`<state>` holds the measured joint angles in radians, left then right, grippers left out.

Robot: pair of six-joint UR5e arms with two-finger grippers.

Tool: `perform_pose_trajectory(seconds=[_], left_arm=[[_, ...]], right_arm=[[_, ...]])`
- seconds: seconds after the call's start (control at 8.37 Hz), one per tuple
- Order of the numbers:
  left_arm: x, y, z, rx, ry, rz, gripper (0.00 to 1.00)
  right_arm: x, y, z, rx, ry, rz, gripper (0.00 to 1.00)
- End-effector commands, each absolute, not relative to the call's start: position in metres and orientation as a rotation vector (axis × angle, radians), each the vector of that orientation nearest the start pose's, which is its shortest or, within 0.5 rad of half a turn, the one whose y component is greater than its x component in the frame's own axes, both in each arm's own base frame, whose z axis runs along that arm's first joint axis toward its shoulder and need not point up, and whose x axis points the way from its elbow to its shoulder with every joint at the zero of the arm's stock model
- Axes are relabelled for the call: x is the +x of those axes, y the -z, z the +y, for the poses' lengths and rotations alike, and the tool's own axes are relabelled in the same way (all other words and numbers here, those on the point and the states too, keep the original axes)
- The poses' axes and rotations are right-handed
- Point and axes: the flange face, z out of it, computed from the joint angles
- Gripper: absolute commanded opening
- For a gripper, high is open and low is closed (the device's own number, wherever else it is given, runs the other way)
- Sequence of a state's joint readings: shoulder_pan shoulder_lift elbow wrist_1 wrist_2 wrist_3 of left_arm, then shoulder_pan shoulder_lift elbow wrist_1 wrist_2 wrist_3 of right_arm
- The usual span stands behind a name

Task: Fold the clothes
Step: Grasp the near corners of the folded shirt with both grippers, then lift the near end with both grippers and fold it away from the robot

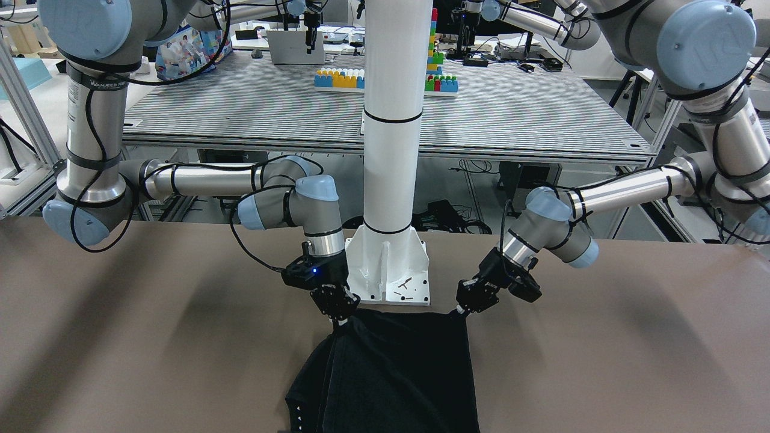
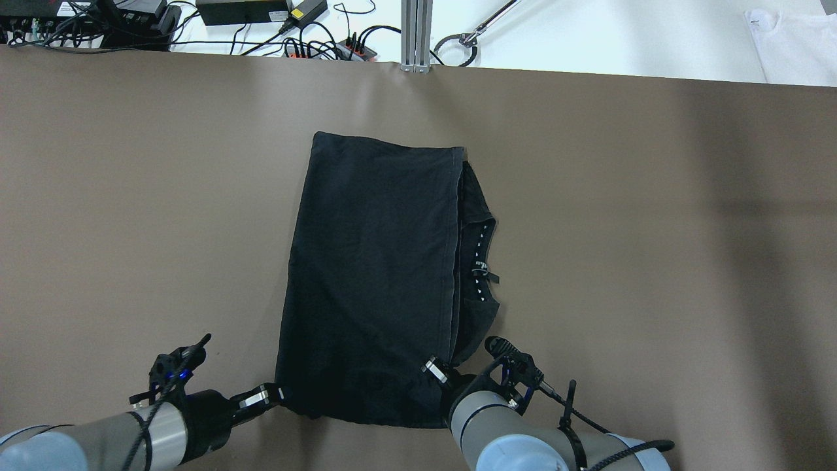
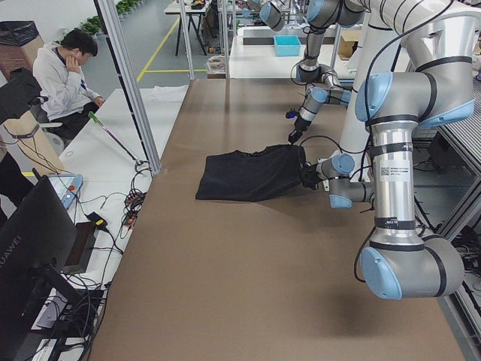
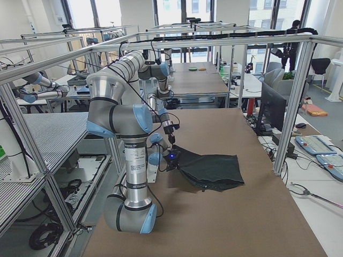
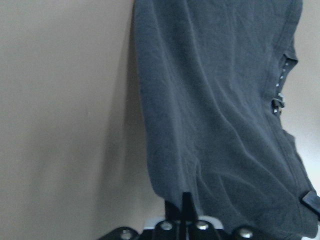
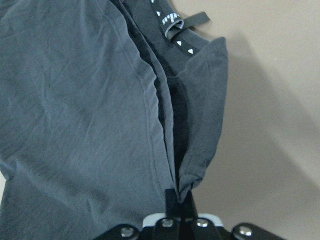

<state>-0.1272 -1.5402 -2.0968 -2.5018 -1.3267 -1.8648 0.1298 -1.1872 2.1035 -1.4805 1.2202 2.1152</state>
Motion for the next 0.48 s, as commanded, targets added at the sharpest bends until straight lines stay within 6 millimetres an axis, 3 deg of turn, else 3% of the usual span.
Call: perform_pose_trajectory(seconds=[0.0,0.12,0.36], left_arm=[[0.354,-0.27,-0.224,0.057,0.466,1.432,0.0],[0.338,-0.248,-0.267,0.06,0.458,1.406,0.0],[0.319,-0.213,-0.334,0.131,0.449,1.285,0.0]], right_arm=[[-0.457,-0.177,-0.217,0.095,-0.738,-1.075,0.0],[-0.456,-0.178,-0.224,0.128,-0.705,-1.065,0.0],[-0.434,-0.181,-0.27,0.198,-0.686,-1.037,0.0]])
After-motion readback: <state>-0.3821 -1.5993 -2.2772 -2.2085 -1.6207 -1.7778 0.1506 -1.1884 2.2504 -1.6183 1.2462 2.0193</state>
